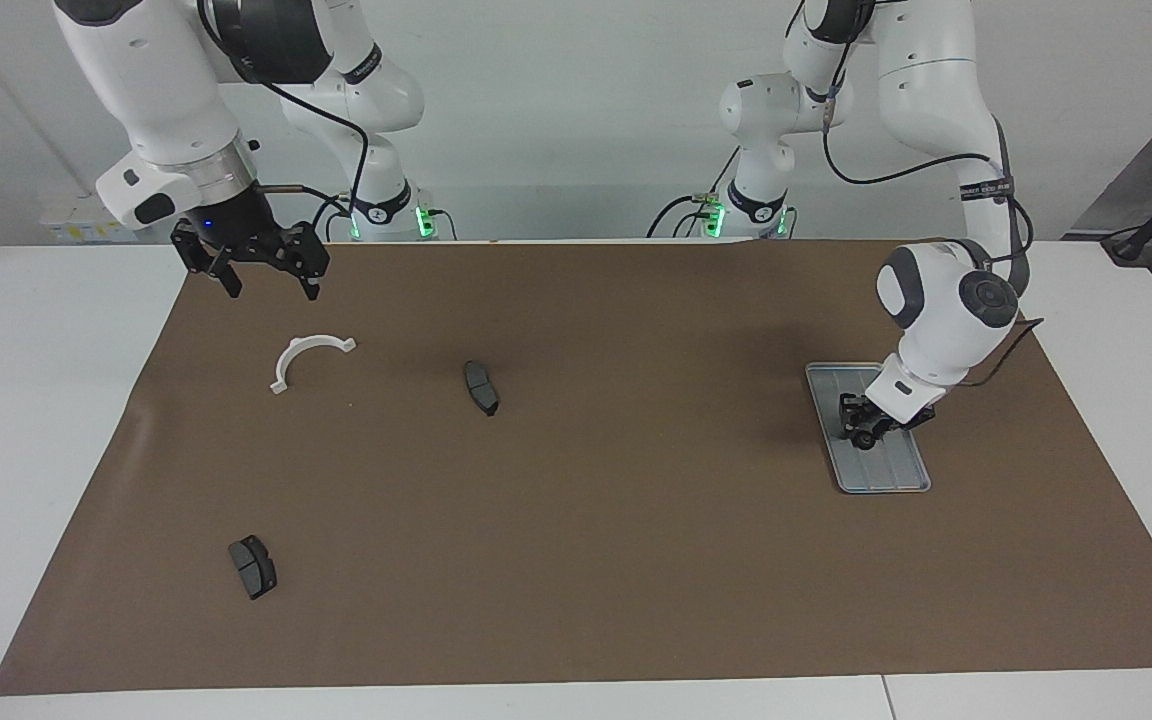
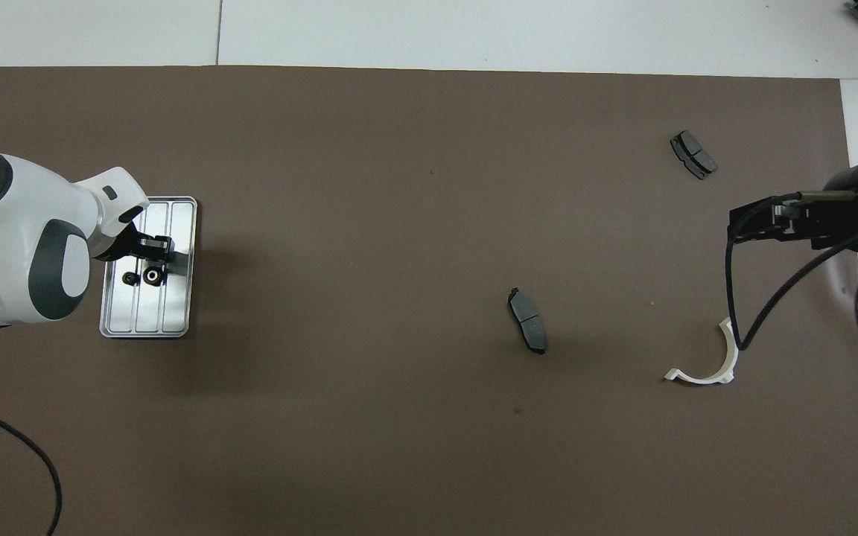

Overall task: Place bearing gear from tray to pile
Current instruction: 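Close the left gripper on a black bearing gear in the tray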

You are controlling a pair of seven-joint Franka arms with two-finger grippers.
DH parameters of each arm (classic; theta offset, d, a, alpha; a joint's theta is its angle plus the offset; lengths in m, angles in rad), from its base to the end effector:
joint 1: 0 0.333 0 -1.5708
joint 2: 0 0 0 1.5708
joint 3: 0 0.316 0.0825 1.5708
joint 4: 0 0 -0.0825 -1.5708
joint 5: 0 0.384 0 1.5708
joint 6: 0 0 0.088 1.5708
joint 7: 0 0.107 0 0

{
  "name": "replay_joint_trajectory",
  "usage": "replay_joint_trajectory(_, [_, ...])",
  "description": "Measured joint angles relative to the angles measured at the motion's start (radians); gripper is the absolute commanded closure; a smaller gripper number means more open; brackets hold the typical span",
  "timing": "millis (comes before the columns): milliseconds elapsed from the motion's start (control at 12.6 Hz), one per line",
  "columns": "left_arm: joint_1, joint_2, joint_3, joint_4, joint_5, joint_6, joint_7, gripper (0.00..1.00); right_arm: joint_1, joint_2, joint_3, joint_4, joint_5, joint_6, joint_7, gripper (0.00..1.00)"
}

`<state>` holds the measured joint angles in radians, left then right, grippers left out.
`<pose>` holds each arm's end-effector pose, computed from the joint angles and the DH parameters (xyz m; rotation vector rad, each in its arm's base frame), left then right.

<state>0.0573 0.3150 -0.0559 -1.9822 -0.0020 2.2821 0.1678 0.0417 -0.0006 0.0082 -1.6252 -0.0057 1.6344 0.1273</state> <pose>0.6046 0.0020 0.3065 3.1112 -0.2533 -0.0203 0.5586 0.0273 0.6046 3.1344 -0.1208 0.0161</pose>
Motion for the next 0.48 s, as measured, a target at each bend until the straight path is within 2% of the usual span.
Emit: replay_joint_trajectory(475, [0.000,0.000,0.000,0.000,0.000,0.001,0.000,0.76,0.001,0.000,0.000,0.000,0.000,0.000,0.000,0.00])
